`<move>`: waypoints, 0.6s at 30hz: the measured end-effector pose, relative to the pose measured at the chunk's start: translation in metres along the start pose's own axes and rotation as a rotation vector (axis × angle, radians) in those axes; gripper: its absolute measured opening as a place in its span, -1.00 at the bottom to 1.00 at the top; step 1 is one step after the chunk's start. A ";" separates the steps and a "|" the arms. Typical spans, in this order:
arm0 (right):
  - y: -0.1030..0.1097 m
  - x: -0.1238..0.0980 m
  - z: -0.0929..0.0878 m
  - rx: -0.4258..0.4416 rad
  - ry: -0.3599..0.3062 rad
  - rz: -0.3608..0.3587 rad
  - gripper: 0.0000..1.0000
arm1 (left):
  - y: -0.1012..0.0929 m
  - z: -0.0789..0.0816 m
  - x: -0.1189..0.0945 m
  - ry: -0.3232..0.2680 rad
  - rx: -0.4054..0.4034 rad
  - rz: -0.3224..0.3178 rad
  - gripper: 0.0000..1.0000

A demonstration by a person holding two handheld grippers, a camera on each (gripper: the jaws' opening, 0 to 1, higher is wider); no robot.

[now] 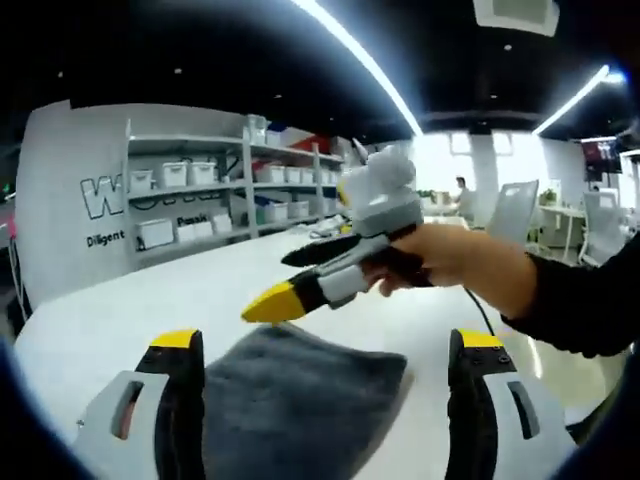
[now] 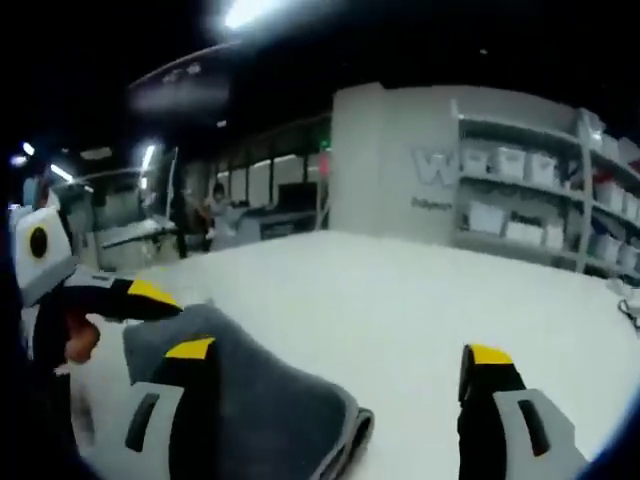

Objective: Open the folded towel by lifting each exposed corner and separating the folded layers until the towel lies flat within the target outline without major curled edges

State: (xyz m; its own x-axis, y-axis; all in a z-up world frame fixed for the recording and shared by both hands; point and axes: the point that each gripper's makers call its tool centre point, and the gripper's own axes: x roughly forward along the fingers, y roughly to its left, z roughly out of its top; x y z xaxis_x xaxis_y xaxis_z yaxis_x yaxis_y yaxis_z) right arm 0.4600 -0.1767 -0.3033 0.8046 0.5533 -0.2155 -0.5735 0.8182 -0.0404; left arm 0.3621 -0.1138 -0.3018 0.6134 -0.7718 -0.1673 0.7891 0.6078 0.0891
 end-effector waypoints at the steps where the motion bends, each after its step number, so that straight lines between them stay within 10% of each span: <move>1: 0.001 -0.002 0.001 -0.013 0.000 -0.006 0.93 | 0.010 0.001 -0.006 0.001 0.000 0.022 0.97; 18: 0.034 -0.061 0.033 -0.065 -0.098 -0.095 0.99 | 0.092 0.000 -0.109 0.014 0.045 0.186 0.99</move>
State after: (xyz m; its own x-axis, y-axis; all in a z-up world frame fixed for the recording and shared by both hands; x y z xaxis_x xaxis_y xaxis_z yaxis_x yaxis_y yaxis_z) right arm 0.3964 -0.1775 -0.2593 0.8649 0.4894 -0.1118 -0.5006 0.8573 -0.1198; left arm 0.3682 0.0264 -0.2751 0.7483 -0.6443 -0.1577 0.6633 0.7302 0.1638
